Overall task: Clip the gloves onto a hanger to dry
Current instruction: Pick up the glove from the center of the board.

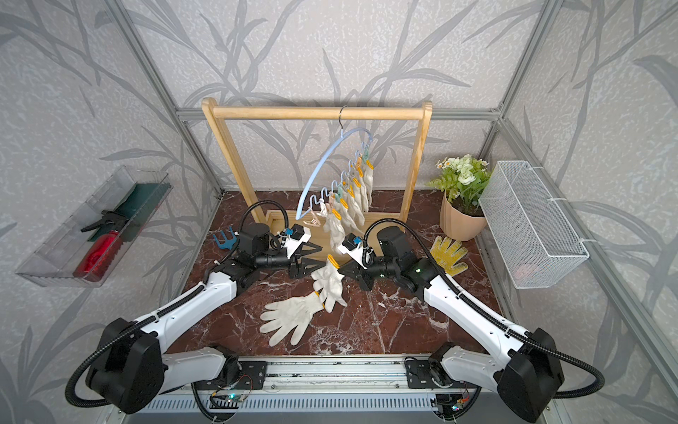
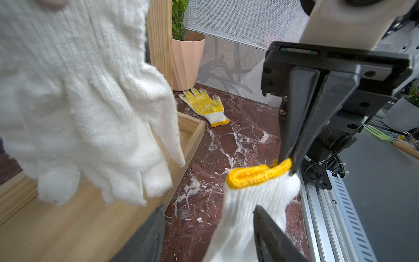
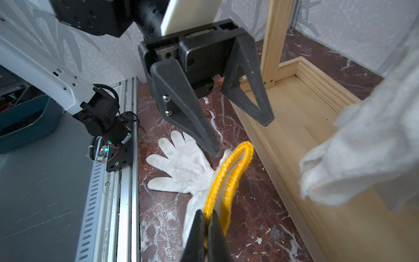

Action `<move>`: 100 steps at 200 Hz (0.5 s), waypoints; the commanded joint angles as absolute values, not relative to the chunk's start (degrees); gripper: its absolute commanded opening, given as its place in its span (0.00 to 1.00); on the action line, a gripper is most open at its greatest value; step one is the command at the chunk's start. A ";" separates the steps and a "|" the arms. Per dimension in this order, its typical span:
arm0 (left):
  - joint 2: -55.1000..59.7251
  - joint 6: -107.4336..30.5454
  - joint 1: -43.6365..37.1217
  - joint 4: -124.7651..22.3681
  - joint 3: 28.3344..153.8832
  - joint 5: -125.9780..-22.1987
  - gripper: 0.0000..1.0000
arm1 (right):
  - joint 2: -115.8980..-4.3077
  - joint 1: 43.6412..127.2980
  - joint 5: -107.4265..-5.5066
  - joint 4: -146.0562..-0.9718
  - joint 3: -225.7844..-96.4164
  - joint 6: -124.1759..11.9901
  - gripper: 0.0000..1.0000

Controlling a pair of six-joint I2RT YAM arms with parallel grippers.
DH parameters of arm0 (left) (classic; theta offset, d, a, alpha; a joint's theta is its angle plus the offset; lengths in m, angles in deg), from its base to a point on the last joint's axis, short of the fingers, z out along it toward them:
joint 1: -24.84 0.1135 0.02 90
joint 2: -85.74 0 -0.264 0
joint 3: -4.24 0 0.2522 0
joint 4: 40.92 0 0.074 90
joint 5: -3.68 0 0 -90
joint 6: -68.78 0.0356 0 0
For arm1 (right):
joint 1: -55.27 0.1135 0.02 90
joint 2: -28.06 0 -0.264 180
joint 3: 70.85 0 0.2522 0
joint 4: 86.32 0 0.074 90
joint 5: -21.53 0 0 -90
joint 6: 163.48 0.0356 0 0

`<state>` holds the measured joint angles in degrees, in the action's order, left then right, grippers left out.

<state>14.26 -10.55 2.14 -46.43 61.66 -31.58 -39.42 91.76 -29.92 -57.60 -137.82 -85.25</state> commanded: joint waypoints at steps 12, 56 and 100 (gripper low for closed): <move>14.06 -8.08 2.43 -48.40 64.84 -22.80 0.61 | -41.04 92.08 -25.05 -54.71 -141.60 -88.81 0.00; 13.36 -5.93 2.25 -52.65 66.43 -16.67 0.59 | -43.75 92.02 -24.61 -54.35 -144.31 -89.74 0.00; 12.54 -6.11 2.17 -52.12 66.55 -14.90 0.47 | -45.06 92.01 -25.00 -55.81 -145.25 -90.21 0.00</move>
<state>12.86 -7.77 2.14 -51.61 64.90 -18.07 -44.78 91.76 -25.86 -55.13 -143.39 -89.20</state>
